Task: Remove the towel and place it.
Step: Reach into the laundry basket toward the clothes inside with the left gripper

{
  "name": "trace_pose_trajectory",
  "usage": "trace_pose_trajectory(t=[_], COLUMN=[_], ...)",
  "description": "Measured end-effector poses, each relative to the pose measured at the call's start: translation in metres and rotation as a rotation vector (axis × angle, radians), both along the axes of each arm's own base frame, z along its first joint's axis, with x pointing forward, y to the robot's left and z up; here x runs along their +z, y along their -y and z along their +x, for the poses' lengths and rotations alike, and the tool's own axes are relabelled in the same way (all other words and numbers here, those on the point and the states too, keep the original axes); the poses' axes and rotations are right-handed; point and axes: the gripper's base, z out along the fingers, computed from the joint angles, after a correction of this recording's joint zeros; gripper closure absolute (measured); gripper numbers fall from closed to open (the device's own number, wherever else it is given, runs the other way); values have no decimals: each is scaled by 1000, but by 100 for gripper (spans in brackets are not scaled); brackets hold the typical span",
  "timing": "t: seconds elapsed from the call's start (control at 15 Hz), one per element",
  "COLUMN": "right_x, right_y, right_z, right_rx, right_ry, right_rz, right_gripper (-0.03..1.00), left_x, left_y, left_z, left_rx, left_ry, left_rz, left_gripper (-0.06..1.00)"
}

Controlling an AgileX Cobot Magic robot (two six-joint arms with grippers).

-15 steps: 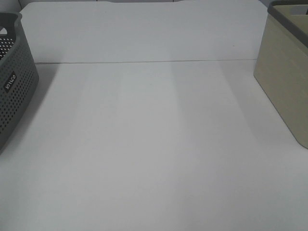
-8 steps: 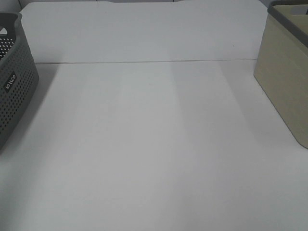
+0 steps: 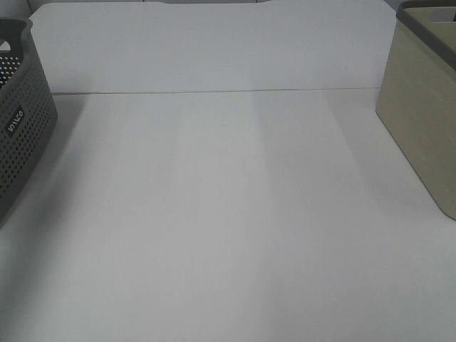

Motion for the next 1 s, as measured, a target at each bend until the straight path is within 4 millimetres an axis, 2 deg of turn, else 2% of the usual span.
trace_pose_trajectory(t=[0.07,0.2,0.27,0.47,0.67,0.87,1.0], right_x=[0,0,0,0,0,0,0], right_y=[0,0,0,0,0,0,0], right_z=[0,0,0,0,0,0,0], right_rx=[0,0,0,0,0,0,0], right_ry=[0,0,0,0,0,0,0], right_rz=[0,0,0,0,0,0,0], right_gripper=[28,28,28,28,28,28,28], left_x=[-28,-62,-77,-117,-128,-140,-157], left_y=[-3,-4,-7,-35,-59,-63,-64], left_z=[53,93,105,118,116,120,126], left_rx=[-93,-165,-188,-161,-145,-196,-211], left_ry=[-96,-184,-227,-344,-395,-426,-464], left_rz=[59,87,100,90,90,109,106], left_gripper=[5,5,5,5,5,8,10])
